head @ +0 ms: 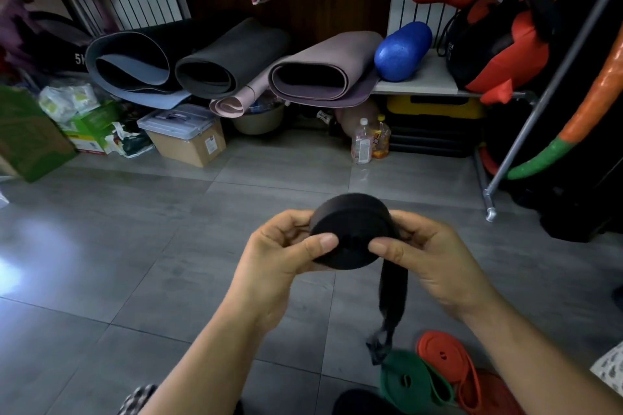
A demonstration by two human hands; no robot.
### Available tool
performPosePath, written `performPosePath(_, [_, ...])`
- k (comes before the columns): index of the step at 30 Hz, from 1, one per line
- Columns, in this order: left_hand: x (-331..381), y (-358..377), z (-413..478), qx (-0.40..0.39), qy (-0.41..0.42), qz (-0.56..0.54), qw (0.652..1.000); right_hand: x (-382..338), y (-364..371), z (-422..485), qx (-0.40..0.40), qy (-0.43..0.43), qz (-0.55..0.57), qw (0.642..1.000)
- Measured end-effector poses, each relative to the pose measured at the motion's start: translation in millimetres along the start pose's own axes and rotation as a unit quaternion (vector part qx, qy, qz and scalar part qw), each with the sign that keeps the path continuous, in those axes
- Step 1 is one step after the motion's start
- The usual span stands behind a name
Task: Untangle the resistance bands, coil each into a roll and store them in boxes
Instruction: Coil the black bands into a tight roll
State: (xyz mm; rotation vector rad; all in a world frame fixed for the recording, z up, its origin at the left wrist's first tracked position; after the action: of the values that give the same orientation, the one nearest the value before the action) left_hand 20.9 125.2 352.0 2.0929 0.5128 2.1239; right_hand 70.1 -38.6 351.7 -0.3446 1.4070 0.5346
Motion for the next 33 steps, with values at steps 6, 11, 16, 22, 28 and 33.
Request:
performPosePath(6, [-5,4,0,-0.029,-0.051,-0.046,0.997,3,-1,2,0.043,0.001,-0.023,0.999])
performPosePath(11, [7,-2,4,-0.076,0.031,0.266,0.960,3,-3,2,-0.020,0.001,-0.207,0.978])
performPosePath(16, [6,7,-1,-0.025,-0.003,0.032,0.999,-5,-1,4,-0.025,-0.005,0.036,0.999])
performPosePath(22, [-1,11,-5,-0.020,-0.037,-0.048,0.998,-5,2,3,-0.003,0.002,0.080,0.997])
performPosePath(28, [14,2,1,-0.092,-0.004,0.242,0.966,-9,-5,1,-0.023,-0.006,-0.195,0.980])
performPosePath(33, [13,6,1,-0.030,0.030,0.107,0.993,-10,-7,3,-0.018,0.001,-0.037,0.999])
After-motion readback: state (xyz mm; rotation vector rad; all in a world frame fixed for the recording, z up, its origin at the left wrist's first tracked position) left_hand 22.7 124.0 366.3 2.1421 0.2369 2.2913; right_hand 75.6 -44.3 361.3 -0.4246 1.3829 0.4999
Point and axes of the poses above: each hand's wrist, its own z-axis towards the middle knuckle, its own y-axis out of the palm, x = y × z, the point moved 2 cm from there along z, towards the middle knuckle
